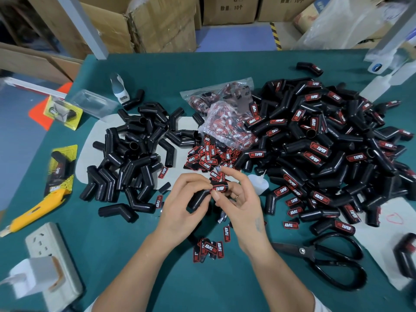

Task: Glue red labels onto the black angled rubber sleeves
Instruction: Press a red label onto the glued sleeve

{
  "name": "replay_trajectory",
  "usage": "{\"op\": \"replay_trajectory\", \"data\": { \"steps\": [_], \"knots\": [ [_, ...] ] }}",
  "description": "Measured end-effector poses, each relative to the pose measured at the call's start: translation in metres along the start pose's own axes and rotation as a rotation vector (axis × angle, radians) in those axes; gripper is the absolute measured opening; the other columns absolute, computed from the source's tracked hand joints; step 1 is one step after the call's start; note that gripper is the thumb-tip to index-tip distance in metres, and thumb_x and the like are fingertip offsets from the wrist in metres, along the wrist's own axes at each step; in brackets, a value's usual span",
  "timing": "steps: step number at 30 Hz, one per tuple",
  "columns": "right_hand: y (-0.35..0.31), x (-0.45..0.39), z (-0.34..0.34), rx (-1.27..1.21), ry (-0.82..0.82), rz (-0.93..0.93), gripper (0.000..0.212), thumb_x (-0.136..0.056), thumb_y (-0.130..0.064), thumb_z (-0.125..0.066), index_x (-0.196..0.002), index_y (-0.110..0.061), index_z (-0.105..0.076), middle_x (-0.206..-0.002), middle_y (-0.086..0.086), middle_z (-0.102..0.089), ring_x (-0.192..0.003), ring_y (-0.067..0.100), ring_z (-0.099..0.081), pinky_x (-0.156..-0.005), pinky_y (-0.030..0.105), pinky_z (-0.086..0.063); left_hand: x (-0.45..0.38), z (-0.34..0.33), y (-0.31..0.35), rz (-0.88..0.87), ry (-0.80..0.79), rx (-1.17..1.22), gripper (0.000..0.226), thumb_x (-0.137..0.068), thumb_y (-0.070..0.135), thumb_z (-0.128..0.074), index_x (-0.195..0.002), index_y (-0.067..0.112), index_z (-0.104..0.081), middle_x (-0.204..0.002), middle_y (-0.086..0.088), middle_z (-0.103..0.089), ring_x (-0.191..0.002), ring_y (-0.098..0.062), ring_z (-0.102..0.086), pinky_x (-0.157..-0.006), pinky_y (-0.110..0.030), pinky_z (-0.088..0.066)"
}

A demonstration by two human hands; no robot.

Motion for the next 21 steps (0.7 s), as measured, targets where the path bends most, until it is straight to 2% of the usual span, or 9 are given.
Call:
{"op": "replay_trajectory", "data": {
  "steps": [2, 8, 13, 18, 21],
  "knots": [
    [0.001, 0.0, 0.0, -0.008, -0.008, -0.007, 0.049, -0.093, -0.014, -0.074, -0.136, -0.034, -0.062, -0.106, 0.013, -0.073, -0.096, 0.017, -0.065, -0.093, 0.041, -0.056, 0.0, -0.001, -0.002, 0.015, -0.003, 0.005, 0.023, -0.094, 0.006, -0.068, -0.115, 0.017, -0.069, -0.117, 0.0, -0.059, -0.113, -0.016, -0.064, -0.102, -0.025, -0.046],
    [0.002, 0.0, -0.001, -0.066, -0.014, -0.02, 0.05, -0.094, -0.01, -0.073, -0.136, -0.034, -0.064, -0.102, 0.006, -0.072, -0.095, 0.014, -0.064, -0.087, 0.026, -0.055, -0.001, -0.002, -0.004, 0.053, -0.019, 0.0, 0.027, -0.093, 0.004, -0.069, -0.116, 0.019, -0.07, -0.119, 0.005, -0.059, -0.114, -0.016, -0.064, -0.103, -0.023, -0.046],
    [0.003, 0.001, 0.001, -0.077, -0.011, -0.027, 0.047, -0.095, -0.017, -0.072, -0.136, -0.036, -0.063, -0.102, 0.006, -0.074, -0.094, 0.015, -0.066, -0.087, 0.028, -0.054, -0.002, 0.001, -0.005, 0.072, -0.007, 0.012, 0.023, -0.094, 0.009, -0.067, -0.115, 0.017, -0.071, -0.12, 0.003, -0.06, -0.116, -0.017, -0.064, -0.104, -0.025, -0.046],
    [0.0, 0.0, -0.001, -0.092, -0.028, -0.011, 0.045, -0.098, -0.014, -0.068, -0.139, -0.03, -0.062, -0.102, 0.009, -0.077, -0.091, 0.015, -0.069, -0.09, 0.026, -0.054, -0.005, 0.005, -0.008, 0.1, 0.003, 0.037, 0.021, -0.095, 0.012, -0.069, -0.114, 0.02, -0.07, -0.117, -0.001, -0.063, -0.116, -0.018, -0.064, -0.104, -0.028, -0.046],
    [-0.004, 0.002, -0.002, -0.053, -0.04, 0.009, 0.044, -0.1, -0.015, -0.066, -0.139, -0.033, -0.062, -0.105, 0.009, -0.077, -0.095, 0.015, -0.071, -0.091, 0.025, -0.053, -0.006, 0.008, -0.01, 0.117, 0.027, 0.083, 0.017, -0.096, 0.015, -0.07, -0.112, 0.02, -0.071, -0.116, -0.001, -0.063, -0.115, -0.019, -0.065, -0.103, -0.027, -0.046]
  ]
}}
Point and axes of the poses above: each hand's wrist, its own x-axis away from the middle knuckle, its own z-axis out of the back of the hand, y = z × x, the point moved 10 cm from there along -x, towards the middle knuckle
